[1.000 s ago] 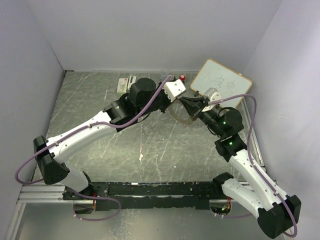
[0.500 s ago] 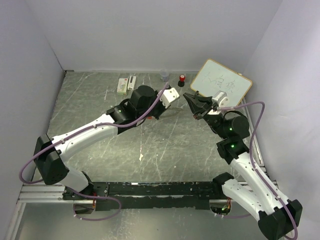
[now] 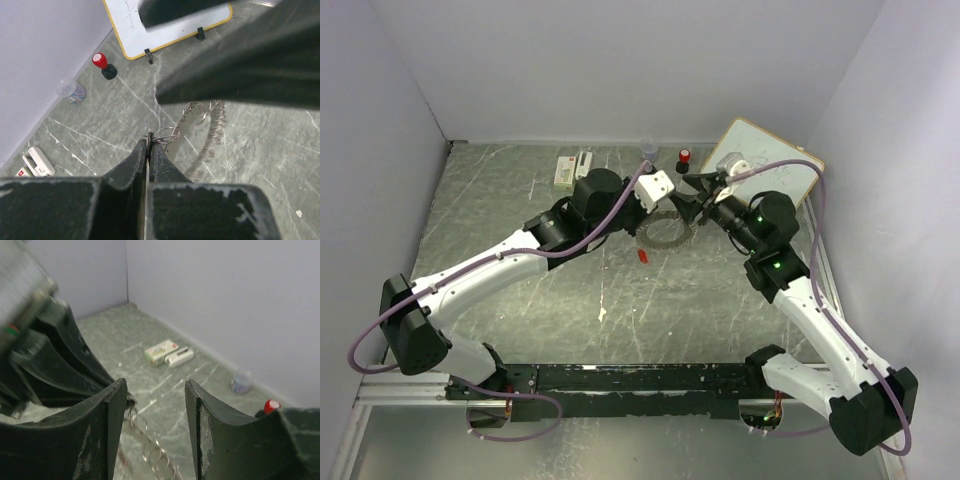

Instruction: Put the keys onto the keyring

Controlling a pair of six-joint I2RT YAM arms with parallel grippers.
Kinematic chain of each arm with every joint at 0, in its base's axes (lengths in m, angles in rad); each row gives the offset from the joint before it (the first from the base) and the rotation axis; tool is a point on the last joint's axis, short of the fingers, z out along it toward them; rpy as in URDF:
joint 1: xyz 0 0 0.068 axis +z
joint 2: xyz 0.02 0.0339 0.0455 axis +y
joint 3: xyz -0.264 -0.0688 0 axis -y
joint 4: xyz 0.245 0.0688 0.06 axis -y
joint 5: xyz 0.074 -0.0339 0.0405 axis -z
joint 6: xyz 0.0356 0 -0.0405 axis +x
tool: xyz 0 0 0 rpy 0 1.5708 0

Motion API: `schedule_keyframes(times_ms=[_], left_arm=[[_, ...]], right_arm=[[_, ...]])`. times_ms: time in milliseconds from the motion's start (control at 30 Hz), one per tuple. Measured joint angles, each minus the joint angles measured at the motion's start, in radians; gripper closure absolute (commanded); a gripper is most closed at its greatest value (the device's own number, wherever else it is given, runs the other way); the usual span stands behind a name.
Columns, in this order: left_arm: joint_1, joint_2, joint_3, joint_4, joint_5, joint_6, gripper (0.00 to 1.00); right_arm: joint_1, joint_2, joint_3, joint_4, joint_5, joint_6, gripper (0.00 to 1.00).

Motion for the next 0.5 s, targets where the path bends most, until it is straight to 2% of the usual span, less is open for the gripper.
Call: schedule_keyframes(times_ms=[200, 500], left_arm=[[0.0, -0.006, 0.007, 0.0, -0.016, 0.006, 0.93], [0.0, -0.006, 0.017, -0.015, -0.02, 0.009, 0.93]], right_arm=[[0.0, 0.033, -0.001, -0.103, -0.025, -0.022, 0.51], [0.014, 0.057, 0.0, -0.155, -0.067, -0.051, 0.52]])
